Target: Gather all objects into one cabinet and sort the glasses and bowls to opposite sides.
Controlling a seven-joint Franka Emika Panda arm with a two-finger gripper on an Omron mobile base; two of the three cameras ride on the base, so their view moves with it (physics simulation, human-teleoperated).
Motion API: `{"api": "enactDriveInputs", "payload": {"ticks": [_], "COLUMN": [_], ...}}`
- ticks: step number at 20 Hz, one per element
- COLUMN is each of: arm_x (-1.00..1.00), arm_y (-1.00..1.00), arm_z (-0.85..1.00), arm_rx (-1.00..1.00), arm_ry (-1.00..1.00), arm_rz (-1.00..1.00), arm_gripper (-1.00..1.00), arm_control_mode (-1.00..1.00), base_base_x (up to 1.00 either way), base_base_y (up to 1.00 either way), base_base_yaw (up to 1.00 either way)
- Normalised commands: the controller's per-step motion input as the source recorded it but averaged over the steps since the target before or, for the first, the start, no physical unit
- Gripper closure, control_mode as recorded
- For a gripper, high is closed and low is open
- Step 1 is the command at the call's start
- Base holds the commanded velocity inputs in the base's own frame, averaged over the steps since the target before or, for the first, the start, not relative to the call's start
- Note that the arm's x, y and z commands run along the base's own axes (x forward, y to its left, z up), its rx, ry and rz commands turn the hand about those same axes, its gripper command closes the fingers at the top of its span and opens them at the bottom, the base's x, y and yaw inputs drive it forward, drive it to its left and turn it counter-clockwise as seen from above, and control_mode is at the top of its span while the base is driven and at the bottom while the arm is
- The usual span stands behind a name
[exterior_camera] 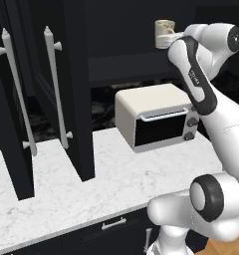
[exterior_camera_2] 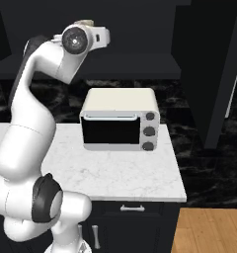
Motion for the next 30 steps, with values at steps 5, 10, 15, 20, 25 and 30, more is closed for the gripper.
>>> {"api": "enactDriveInputs", "payload": {"ticks": [5,10,15,20,25,30], "arm_x": [-0.86,-0.99,-0.79,-0.64,-0.91,-0.39], "arm_y": [-0.01,0.01,0.16,0.03,-0.06,0.09], "arm_z": [0.38,-0.06,-0.76,-0.44,0.04,-0.01], "arm_rx": [0.00,0.00,-0.01,0.03,0.14,0.01], "arm_ry": [0.19,-0.06,-0.04,-0.03,-0.03,0.07], "arm_rz": [0.00,0.00,0.00,0.00,-0.06,-0.03], "arm_gripper": [1.00,1.00,1.00,1.00,1.00,1.00], "arm_control_mode": [-1.00,-1.00,-1.00,-1.00,-1.00,-1.00], "base_base_x": [0.00,0.00,0.00,0.00,0.00,0.00], "base_base_y": [0.00,0.00,0.00,0.00,0.00,0.00], "base_base_yaw": [0.00,0.00,0.00,0.00,0.00,0.00]}}
